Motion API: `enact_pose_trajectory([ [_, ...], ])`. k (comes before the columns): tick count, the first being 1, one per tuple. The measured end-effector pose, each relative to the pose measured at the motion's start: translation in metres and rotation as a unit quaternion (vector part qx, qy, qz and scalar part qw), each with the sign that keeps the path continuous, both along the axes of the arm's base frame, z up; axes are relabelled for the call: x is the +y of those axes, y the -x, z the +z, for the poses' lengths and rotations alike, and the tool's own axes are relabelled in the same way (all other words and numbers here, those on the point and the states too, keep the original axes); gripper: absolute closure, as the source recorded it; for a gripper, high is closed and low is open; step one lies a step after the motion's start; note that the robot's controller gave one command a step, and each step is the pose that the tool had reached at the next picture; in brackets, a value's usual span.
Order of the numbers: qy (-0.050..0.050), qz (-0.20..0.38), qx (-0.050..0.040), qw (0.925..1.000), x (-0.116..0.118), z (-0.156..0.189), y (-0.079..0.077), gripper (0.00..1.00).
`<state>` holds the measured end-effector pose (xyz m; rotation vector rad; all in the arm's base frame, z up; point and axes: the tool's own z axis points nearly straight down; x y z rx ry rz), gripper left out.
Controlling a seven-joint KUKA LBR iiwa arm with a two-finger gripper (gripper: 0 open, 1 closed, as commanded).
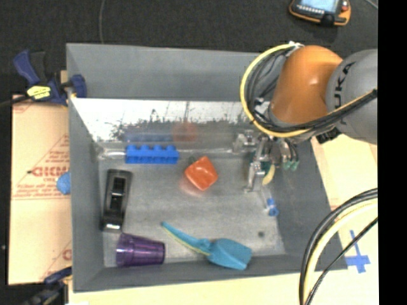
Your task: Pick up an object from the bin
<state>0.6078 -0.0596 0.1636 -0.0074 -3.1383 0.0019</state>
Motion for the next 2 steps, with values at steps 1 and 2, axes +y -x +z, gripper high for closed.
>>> enact_pose_trajectory([
  [1, 0.000, 0.001, -0.0038, 1.0000, 0.000, 0.004, -0.002, 0.00],
  [2, -0.001, 0.003, -0.0037, 1.0000, 0.051, -0.093, -0.034, 0.00],
])
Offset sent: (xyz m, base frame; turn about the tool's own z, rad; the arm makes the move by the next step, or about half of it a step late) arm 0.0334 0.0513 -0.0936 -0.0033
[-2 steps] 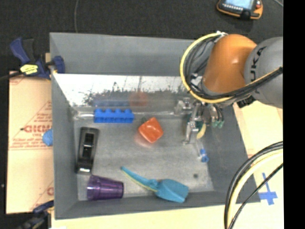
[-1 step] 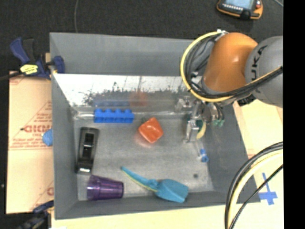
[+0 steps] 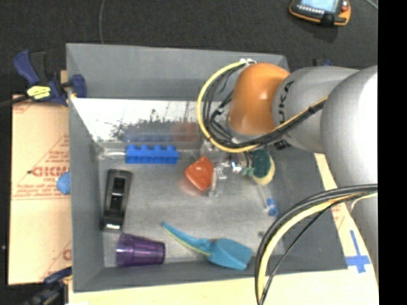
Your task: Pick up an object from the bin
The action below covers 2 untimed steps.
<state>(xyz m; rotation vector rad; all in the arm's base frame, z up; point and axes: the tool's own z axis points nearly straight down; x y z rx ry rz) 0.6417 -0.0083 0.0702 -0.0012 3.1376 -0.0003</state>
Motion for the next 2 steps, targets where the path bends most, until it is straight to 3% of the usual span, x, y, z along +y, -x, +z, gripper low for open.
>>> enact_pose_trajectory([
  [1, 0.003, 0.054, -0.0072, 0.9985, 0.0107, 0.0319, 0.0029, 0.00],
  [2, 0.000, -0.005, -0.0043, 1.0000, 0.0192, 0.0309, 0.0002, 0.00],
])
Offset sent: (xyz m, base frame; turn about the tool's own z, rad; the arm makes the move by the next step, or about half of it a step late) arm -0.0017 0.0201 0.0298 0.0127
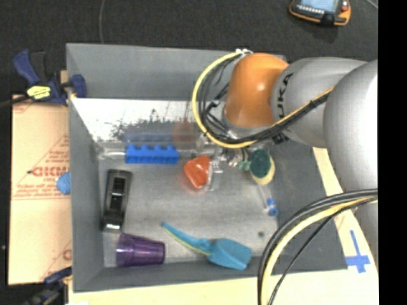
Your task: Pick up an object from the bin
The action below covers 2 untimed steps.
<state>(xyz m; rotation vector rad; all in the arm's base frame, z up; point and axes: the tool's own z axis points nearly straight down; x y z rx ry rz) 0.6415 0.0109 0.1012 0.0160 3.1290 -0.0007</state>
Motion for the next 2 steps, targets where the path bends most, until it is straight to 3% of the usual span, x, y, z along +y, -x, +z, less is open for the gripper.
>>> enact_pose_trajectory([
  [1, 0.003, 0.009, -0.0048, 0.9999, -0.0011, -0.0302, 0.0082, 0.00],
  [2, 0.002, 0.010, -0.0053, 0.9999, 0.0006, -0.0294, -0.0003, 1.00],
])
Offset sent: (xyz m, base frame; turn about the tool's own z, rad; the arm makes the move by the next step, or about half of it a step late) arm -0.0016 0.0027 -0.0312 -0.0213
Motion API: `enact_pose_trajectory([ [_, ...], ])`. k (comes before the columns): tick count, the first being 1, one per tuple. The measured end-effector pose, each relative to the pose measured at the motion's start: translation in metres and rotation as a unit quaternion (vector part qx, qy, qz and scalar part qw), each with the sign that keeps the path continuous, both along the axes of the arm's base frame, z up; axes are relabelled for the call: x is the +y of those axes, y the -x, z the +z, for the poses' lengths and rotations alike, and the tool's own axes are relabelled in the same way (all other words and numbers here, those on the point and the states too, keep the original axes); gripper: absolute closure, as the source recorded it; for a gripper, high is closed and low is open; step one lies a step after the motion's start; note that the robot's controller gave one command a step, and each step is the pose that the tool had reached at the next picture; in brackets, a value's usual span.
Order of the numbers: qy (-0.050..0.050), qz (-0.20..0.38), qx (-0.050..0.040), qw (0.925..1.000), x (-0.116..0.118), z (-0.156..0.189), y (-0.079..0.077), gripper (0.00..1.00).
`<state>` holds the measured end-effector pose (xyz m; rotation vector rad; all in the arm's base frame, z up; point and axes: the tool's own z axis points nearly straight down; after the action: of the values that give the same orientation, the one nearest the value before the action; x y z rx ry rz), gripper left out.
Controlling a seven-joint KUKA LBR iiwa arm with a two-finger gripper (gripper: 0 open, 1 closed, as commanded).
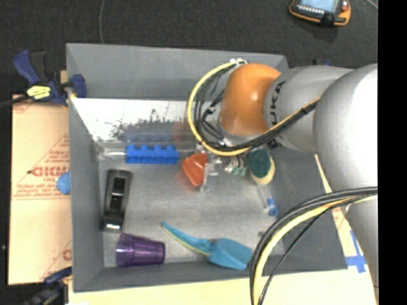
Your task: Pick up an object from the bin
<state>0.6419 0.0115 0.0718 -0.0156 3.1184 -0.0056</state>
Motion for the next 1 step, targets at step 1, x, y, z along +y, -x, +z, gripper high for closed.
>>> enact_pose_trajectory([
  [1, 0.000, 0.000, -0.0001, 1.0000, 0.0000, 0.0002, 0.0000, 1.00],
])
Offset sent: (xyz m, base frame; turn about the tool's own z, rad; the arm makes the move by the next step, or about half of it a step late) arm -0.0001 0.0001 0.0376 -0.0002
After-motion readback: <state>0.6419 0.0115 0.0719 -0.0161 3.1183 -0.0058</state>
